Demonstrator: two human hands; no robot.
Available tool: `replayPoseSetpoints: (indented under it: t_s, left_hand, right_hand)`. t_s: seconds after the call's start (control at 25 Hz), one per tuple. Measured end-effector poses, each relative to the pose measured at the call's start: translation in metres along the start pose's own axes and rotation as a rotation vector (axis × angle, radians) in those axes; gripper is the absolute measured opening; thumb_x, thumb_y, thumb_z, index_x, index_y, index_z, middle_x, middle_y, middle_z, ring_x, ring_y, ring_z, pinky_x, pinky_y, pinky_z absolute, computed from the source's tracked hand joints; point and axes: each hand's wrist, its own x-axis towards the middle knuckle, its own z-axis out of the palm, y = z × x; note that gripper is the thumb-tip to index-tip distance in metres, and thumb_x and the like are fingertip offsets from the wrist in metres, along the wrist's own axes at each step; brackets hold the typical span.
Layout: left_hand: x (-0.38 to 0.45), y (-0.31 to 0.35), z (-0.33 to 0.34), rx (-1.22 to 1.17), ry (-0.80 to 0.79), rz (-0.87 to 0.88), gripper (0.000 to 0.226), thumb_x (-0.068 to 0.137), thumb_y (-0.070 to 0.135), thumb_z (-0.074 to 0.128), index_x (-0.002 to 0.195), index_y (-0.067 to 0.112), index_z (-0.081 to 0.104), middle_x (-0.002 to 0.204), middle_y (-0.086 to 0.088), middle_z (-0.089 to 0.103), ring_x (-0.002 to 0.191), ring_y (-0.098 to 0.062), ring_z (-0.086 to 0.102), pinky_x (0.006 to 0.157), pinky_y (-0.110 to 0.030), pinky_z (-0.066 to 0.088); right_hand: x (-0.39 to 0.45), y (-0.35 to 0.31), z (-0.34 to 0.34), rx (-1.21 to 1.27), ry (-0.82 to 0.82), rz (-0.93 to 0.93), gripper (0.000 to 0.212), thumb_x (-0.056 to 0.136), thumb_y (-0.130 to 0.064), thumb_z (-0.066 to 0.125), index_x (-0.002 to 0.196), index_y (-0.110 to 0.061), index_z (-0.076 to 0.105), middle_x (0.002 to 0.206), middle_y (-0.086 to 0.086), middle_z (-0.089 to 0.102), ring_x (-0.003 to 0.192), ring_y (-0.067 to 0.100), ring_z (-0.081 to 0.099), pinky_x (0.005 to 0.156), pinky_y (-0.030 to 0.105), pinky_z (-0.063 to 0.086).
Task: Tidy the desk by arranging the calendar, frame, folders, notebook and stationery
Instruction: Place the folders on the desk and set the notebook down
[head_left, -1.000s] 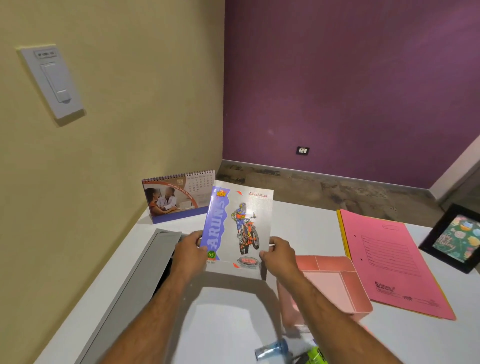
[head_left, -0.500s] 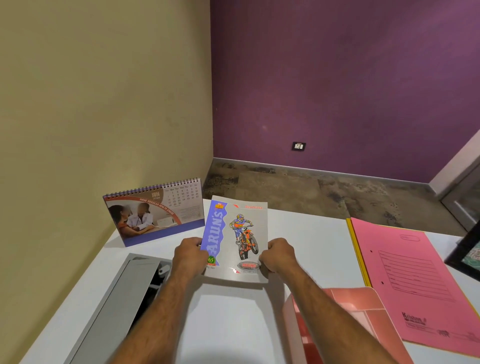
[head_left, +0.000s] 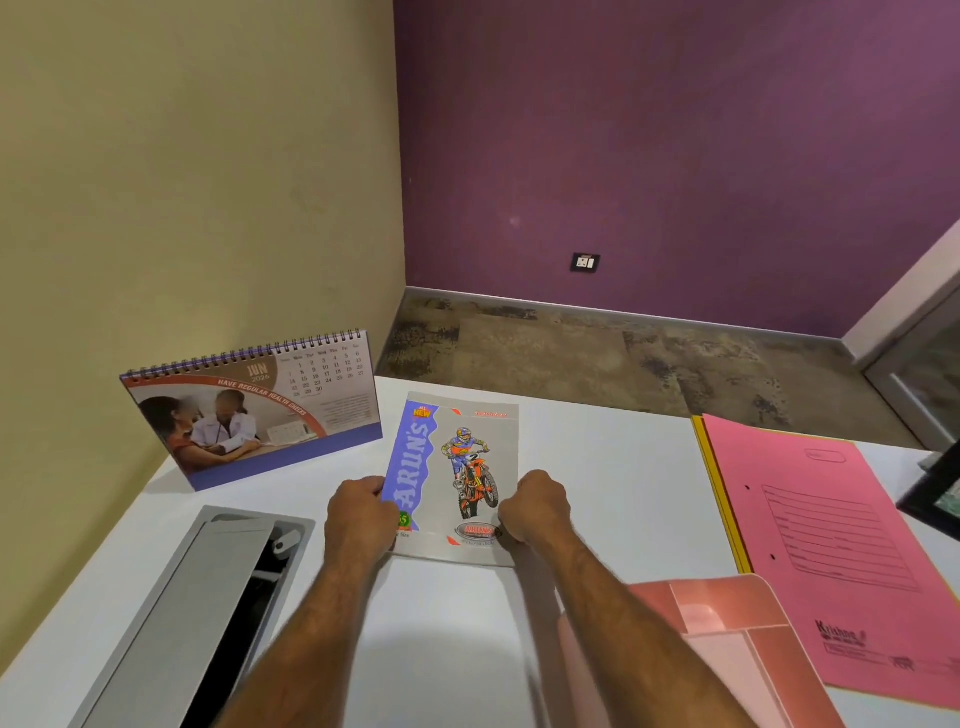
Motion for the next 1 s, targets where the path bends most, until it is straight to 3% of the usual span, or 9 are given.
replayPoseSetpoints:
  t_s: [0.08, 0.2, 0.32, 0.48, 0.64, 0.72, 0.8, 0.88, 1.0]
  left_hand:
    - [0.002, -0.008, 0.004, 0.03, 0.01, 0.007, 0.02, 0.091, 0.024, 0.065, 0.107, 0.011, 0.067, 0.107, -0.008, 0.071, 0.082, -0.021, 0.065, 0.058, -0.028, 0.054]
    - [0.007, -0.018, 0.009, 0.104, 0.035, 0.034, 0.023, 0.091, 0.033, 0.065, 0.105, 0.014, 0.064, 0.109, -0.009, 0.068, 0.089, -0.022, 0.066, 0.071, -0.037, 0.061]
    - [0.003, -0.016, 0.009, 0.207, 0.035, 0.057, 0.036, 0.094, 0.045, 0.054, 0.119, 0.018, 0.056, 0.119, -0.008, 0.06, 0.107, -0.023, 0.057, 0.085, -0.038, 0.054]
    - [-0.016, -0.014, 0.002, 0.391, 0.113, 0.31, 0.047, 0.091, 0.059, 0.05, 0.121, 0.023, 0.05, 0.12, -0.002, 0.059, 0.109, -0.023, 0.053, 0.088, -0.04, 0.049]
    - [-0.032, -0.012, -0.002, 0.494, 0.143, 0.486, 0.064, 0.087, 0.069, 0.045, 0.13, 0.022, 0.049, 0.125, 0.001, 0.061, 0.114, -0.021, 0.055, 0.096, -0.04, 0.047]
    - [-0.043, -0.007, -0.004, 0.538, 0.156, 0.54, 0.07, 0.088, 0.072, 0.035, 0.133, 0.021, 0.048, 0.129, 0.0, 0.06, 0.12, -0.024, 0.053, 0.103, -0.045, 0.044]
    - [-0.057, 0.001, -0.01, 0.583, 0.191, 0.586, 0.078, 0.09, 0.073, 0.022, 0.135, 0.017, 0.051, 0.134, -0.004, 0.06, 0.127, -0.027, 0.052, 0.107, -0.052, 0.041]
    - [-0.074, 0.013, -0.018, 0.604, 0.203, 0.615, 0.09, 0.088, 0.076, 0.009, 0.14, 0.015, 0.05, 0.142, -0.006, 0.055, 0.136, -0.027, 0.046, 0.111, -0.054, 0.034]
    - [-0.101, 0.03, -0.027, 0.635, 0.176, 0.652, 0.094, 0.083, 0.078, 0.002, 0.152, 0.021, 0.029, 0.16, -0.002, 0.028, 0.149, -0.022, 0.02, 0.119, -0.051, 0.01]
  right_hand:
    - [-0.001, 0.0, 0.002, -0.039, 0.03, -0.024, 0.028, 0.085, -0.017, 0.067, 0.111, -0.005, 0.061, 0.118, 0.013, 0.068, 0.104, 0.029, 0.066, 0.073, 0.029, 0.05]
    - [-0.003, 0.003, 0.005, -0.086, 0.049, -0.042, 0.029, 0.083, -0.019, 0.069, 0.109, -0.008, 0.062, 0.117, 0.011, 0.069, 0.101, 0.029, 0.067, 0.074, 0.03, 0.053]
    - [-0.004, 0.006, 0.009, -0.088, 0.036, -0.04, 0.034, 0.081, -0.025, 0.069, 0.111, -0.011, 0.06, 0.117, 0.01, 0.068, 0.101, 0.028, 0.067, 0.079, 0.034, 0.057]
    - [-0.011, 0.001, 0.005, -0.131, 0.107, -0.101, 0.041, 0.087, -0.041, 0.058, 0.114, -0.011, 0.052, 0.117, 0.009, 0.062, 0.107, 0.03, 0.061, 0.084, 0.039, 0.054]
    - [-0.025, 0.003, -0.004, -0.203, 0.277, -0.362, 0.05, 0.091, -0.056, 0.045, 0.115, -0.013, 0.056, 0.115, 0.008, 0.064, 0.108, 0.029, 0.058, 0.086, 0.041, 0.051]
    - [-0.035, 0.009, -0.009, -0.283, 0.293, -0.469, 0.06, 0.091, -0.06, 0.036, 0.128, -0.015, 0.052, 0.133, 0.009, 0.056, 0.126, 0.031, 0.047, 0.103, 0.047, 0.042]
    - [-0.049, 0.017, -0.017, -0.333, 0.267, -0.506, 0.074, 0.092, -0.064, 0.028, 0.147, -0.016, 0.034, 0.157, 0.01, 0.031, 0.147, 0.03, 0.02, 0.12, 0.05, 0.018]
    - [-0.066, 0.027, -0.028, -0.339, 0.302, -0.553, 0.082, 0.091, -0.07, 0.023, 0.154, -0.018, 0.019, 0.164, 0.007, 0.012, 0.152, 0.025, 0.001, 0.123, 0.049, 0.002]
    - [-0.094, 0.044, -0.044, -0.364, 0.365, -0.586, 0.087, 0.088, -0.075, 0.017, 0.156, -0.021, 0.004, 0.165, 0.004, -0.003, 0.151, 0.022, -0.011, 0.121, 0.048, -0.008]
